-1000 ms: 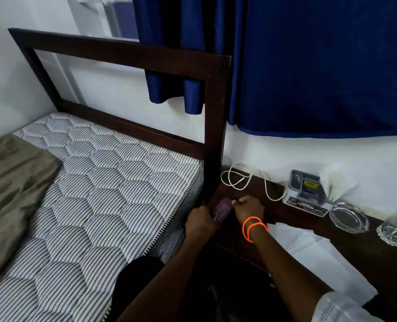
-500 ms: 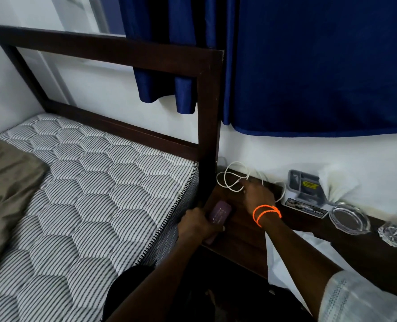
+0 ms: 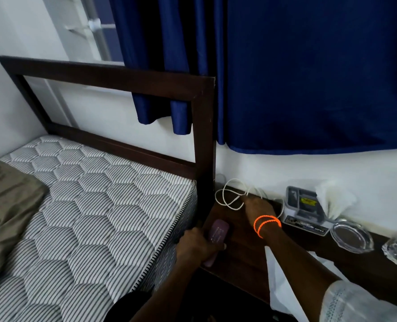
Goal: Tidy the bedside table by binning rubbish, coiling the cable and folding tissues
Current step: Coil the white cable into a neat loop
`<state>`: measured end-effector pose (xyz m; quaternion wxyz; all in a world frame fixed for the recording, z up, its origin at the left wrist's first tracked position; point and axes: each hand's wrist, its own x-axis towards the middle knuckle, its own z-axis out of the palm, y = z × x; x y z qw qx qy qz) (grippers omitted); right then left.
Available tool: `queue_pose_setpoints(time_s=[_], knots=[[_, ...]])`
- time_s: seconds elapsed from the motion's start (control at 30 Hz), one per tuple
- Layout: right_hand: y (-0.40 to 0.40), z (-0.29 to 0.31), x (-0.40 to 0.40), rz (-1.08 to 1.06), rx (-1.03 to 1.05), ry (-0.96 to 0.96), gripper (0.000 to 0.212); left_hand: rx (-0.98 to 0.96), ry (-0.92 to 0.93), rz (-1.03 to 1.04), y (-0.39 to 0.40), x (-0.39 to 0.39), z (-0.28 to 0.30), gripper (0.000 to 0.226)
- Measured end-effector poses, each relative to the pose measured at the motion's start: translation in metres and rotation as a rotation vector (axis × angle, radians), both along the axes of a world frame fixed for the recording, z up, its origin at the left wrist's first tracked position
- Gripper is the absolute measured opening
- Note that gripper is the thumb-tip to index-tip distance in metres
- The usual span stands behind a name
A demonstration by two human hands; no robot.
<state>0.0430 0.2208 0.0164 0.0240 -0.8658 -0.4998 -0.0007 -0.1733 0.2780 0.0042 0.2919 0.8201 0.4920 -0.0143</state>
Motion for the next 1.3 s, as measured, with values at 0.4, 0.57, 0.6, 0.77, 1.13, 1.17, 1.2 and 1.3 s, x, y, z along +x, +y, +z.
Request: queue_pose_setpoints(time_s=[0.4,0.57,0.6,0.77,1.13,1.17,1.2,1.3], knots=[[-0.025,0.086,0.0,0.063,0.199,-0.142,0.024,0.151,-0.119,0.103,-0.005,0.004,0.054,0.079],[-0.043,0.153,-0.003,0.044,0.31,-0.174,0.026,0.245,-0.254,0.072,-0.013,0.014,0.11,0.066],[-0.048,0.168,-0.004,0.039,0.333,-0.173,0.025,0.256,-0.282,0.063,-0.013,0.017,0.123,0.062],[-0.071,0.234,-0.01,0.041,0.41,-0.131,0.022,0.313,-0.455,0.002,-0.016,0.03,0.187,0.051],[-0.113,0.339,-0.011,0.099,0.555,0.088,0.015,0.37,-0.812,-0.175,-0.049,0.053,0.294,0.029],[-0.118,0.346,-0.01,0.102,0.583,0.087,0.014,0.374,-0.835,-0.179,-0.052,0.055,0.299,0.026],[-0.123,0.352,-0.009,0.102,0.612,0.093,0.014,0.375,-0.858,-0.177,-0.054,0.058,0.302,0.024],[-0.136,0.368,-0.005,0.088,0.706,0.158,0.012,0.302,-0.914,-0.169,-0.062,0.064,0.312,0.023]])
